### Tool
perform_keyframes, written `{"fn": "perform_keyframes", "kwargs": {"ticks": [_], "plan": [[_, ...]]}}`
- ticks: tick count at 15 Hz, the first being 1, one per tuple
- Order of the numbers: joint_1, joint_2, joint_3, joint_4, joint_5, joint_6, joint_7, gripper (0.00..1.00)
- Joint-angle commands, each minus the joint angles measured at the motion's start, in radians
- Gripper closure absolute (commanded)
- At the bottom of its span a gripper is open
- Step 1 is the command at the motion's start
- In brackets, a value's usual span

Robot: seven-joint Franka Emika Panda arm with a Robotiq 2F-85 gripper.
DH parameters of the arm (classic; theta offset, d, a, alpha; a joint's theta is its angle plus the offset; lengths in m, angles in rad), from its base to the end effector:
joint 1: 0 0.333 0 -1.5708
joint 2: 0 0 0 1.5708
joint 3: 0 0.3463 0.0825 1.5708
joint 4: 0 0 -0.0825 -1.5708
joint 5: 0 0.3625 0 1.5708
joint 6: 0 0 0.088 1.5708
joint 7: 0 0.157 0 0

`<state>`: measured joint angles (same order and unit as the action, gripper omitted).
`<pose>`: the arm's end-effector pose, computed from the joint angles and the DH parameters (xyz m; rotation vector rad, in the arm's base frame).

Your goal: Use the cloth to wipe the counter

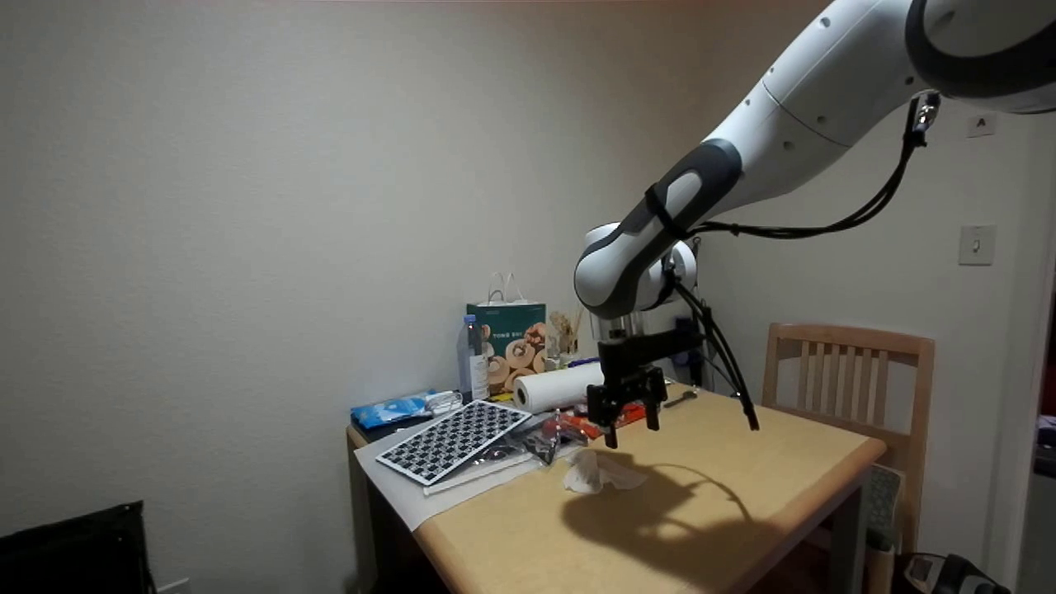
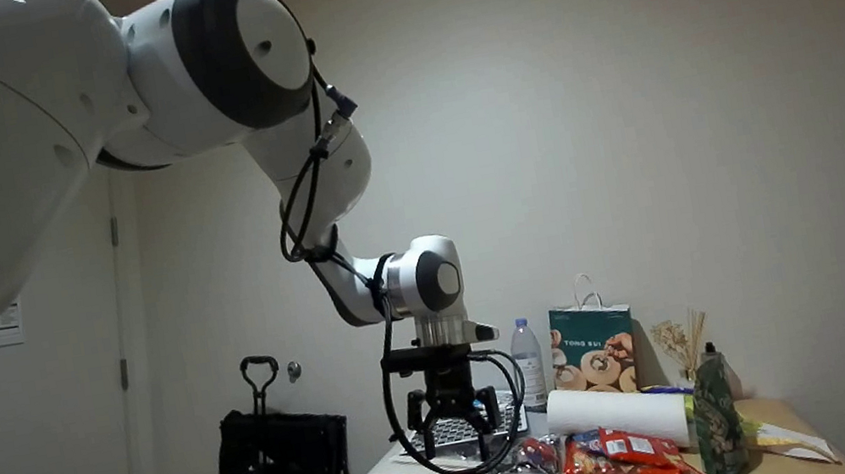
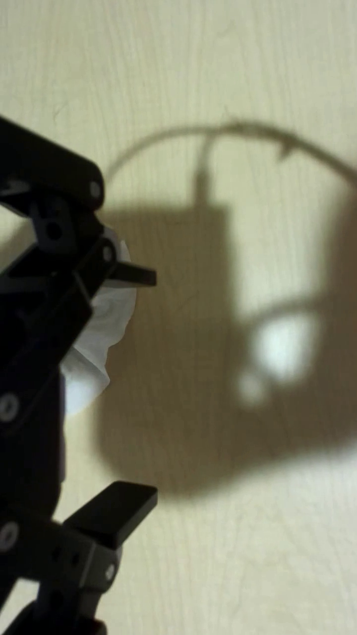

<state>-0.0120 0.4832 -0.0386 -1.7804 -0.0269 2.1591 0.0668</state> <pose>0.6359 -0.0328 0.2682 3.0932 -0.1514 -0.1611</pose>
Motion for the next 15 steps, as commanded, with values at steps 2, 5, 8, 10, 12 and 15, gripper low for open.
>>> {"fn": "perform_keyframes", "kwargs": {"ticks": [2, 5, 8, 10, 12, 15], "plan": [[-0.001, 0.000, 0.001, 0.004, 0.000, -0.002, 0.000, 0.00], [-0.015, 0.081, 0.003, 0.092, 0.031, -0.024, 0.007, 0.00], [-0.013, 0.158, -0.011, 0.186, 0.019, -0.047, 0.016, 0.00], [0.001, 0.210, -0.026, 0.248, -0.004, -0.051, 0.033, 0.00], [-0.004, 0.184, -0.020, 0.204, -0.002, -0.019, 0.003, 0.00], [-0.001, 0.231, -0.024, 0.262, -0.006, -0.033, 0.004, 0.00]]}}
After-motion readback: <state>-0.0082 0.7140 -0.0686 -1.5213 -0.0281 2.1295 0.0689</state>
